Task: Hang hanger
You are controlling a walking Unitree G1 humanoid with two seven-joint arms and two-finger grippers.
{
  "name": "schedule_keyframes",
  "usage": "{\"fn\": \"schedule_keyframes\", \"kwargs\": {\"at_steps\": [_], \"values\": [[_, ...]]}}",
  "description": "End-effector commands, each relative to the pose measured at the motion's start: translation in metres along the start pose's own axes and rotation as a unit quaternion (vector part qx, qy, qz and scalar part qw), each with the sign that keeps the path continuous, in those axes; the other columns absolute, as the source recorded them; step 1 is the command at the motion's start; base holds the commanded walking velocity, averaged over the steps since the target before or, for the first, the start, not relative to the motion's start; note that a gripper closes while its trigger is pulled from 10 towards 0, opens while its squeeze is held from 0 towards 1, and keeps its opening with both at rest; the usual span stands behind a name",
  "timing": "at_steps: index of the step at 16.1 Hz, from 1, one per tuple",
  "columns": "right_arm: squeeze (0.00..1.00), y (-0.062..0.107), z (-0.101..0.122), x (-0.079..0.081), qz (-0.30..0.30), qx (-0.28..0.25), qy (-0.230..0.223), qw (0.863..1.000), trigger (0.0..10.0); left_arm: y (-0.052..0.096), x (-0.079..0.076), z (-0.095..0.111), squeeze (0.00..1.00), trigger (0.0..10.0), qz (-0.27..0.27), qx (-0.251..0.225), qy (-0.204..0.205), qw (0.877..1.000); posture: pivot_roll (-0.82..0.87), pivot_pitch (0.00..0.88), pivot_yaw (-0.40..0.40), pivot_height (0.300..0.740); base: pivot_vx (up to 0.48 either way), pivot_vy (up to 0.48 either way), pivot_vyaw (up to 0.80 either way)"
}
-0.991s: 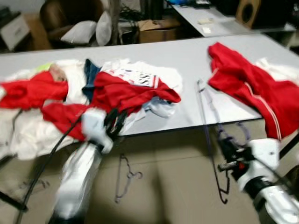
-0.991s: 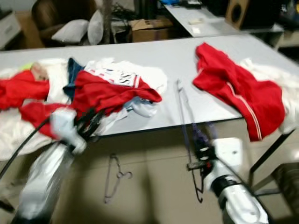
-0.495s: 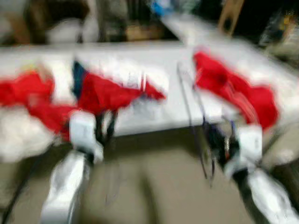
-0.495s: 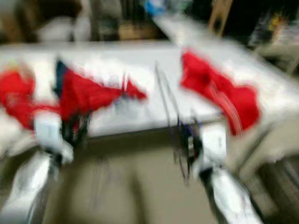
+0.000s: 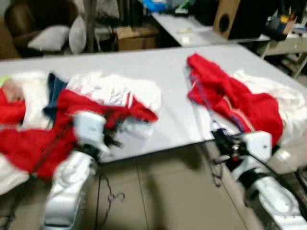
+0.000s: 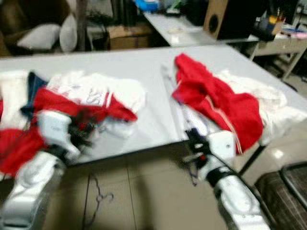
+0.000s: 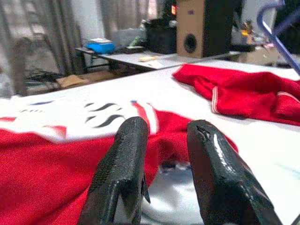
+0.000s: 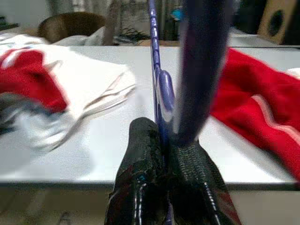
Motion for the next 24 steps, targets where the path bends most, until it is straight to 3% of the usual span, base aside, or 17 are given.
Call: {"fn": "schedule_keyframes", "kwargs": {"at_steps": [1,3,5,8,9,11,13,17,20,22,23,24], "values": [[0.0,-0.005,0.007,0.008,0.027,-0.018,0.004,0.999,10.0,-0.001,0.009,-0.008,1.0,10.0,-0.019,0.011,-0.009,1.0,-0.08,0.0,-0.017,0.74,0.0,0.0,0.0],[0.0,-0.007,0.009,0.007,0.031,-0.02,0.008,0.999,10.0,-0.009,0.012,-0.014,1.0,10.0,-0.045,0.021,-0.028,0.998,-0.08,0.0,-0.018,0.74,0.0,0.0,0.0],[0.0,-0.009,0.013,0.002,0.035,-0.017,0.024,0.999,10.0,-0.035,0.022,-0.02,1.0,10.0,-0.074,0.04,-0.089,0.993,-0.1,0.0,0.011,0.74,0.0,0.0,0.0],[0.0,-0.007,0.012,0.001,0.044,0.003,0.032,0.999,10.0,-0.044,0.033,-0.025,1.0,10.0,-0.093,0.064,-0.133,0.985,-0.11,0.0,0.028,0.74,0.0,0.0,0.0],[0.0,-0.005,0.011,0.0,0.049,0.011,0.036,0.998,10.0,-0.046,0.039,-0.027,0.0,10.0,-0.099,0.074,-0.152,0.981,-0.11,0.0,0.036,0.74,0.0,0.0,0.0],[0.0,-0.001,0.009,0.0,0.06,0.026,0.042,0.997,10.0,-0.046,0.047,-0.032,0.0,10.0,-0.125,0.091,-0.182,0.971,-0.11,0.0,0.053,0.74,0.0,0.0,0.0],[0.0,0.002,0.009,-0.002,0.064,0.031,0.043,0.997,10.0,-0.042,0.047,-0.028,0.0,10.0,-0.149,0.085,-0.175,0.97,-0.11,0.0,0.058,0.74,0.0,0.0,0.0],[0.0,0.0,0.01,-0.003,0.069,0.034,0.05,0.996,10.0,-0.027,0.039,-0.011,0.0,10.0,-0.237,0.025,-0.154,0.959,-0.11,0.0,0.063,0.74,0.0,0.0,0.0],[0.0,0.002,0.01,0.0,0.083,0.042,0.053,0.994,10.0,-0.017,0.039,-0.017,0.0,10.0,-0.279,0.05,-0.195,0.939,-0.11,0.0,0.057,0.74,0.0,0.0,0.0],[0.0,0.001,0.01,0.0,0.086,0.045,0.058,0.994,10.0,-0.022,0.049,-0.027,0.0,10.0,-0.245,0.079,-0.244,0.935,-0.11,0.0,0.057,0.74,0.0,0.0,0.0],[0.0,0.001,0.01,0.0,0.088,0.045,0.059,0.993,10.0,-0.024,0.051,-0.028,0.0,7.8,-0.234,0.082,-0.252,0.935,-0.11,0.0,0.057,0.74,0.0,0.0,0.0],[0.0,0.001,0.01,0.0,0.088,0.045,0.06,0.993,10.0,-0.024,0.052,-0.028,0.0,0.0,-0.234,0.081,-0.26,0.933,-0.11,0.0,0.059,0.74,0.0,0.0,0.0]]}}
Point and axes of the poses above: a point about 5 cm out from each wrist's last joint towards the gripper, its own y axis pointing back from the gripper into the wrist, its own z axis along the axis of the wrist's last joint, x = y × z, the point moved 2 cm from there along -y, pointing out of the wrist towards the gripper, and after that the axes turned 13 degrees about -y, right-handed, at the moved point
